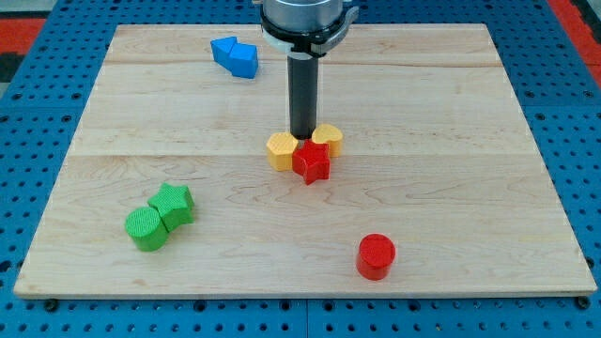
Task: Place your arm to the top center of the board
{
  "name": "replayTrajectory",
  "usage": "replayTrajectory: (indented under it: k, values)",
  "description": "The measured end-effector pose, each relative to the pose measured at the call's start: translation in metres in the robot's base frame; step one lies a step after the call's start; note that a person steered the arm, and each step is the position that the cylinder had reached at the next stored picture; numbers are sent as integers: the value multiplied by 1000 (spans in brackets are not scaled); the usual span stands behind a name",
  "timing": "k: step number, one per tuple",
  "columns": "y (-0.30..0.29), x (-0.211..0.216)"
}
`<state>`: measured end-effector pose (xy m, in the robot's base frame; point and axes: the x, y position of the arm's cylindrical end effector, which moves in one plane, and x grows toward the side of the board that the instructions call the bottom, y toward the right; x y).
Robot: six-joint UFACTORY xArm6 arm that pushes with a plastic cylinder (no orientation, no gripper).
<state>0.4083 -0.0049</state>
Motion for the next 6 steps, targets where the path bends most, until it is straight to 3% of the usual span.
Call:
replayTrajectory:
  k: [1, 2, 4, 5, 6]
  values:
    - [2, -71]
    - [-39, -74]
    - [18, -126]
    - [-20, -194]
    - [-109, -194]
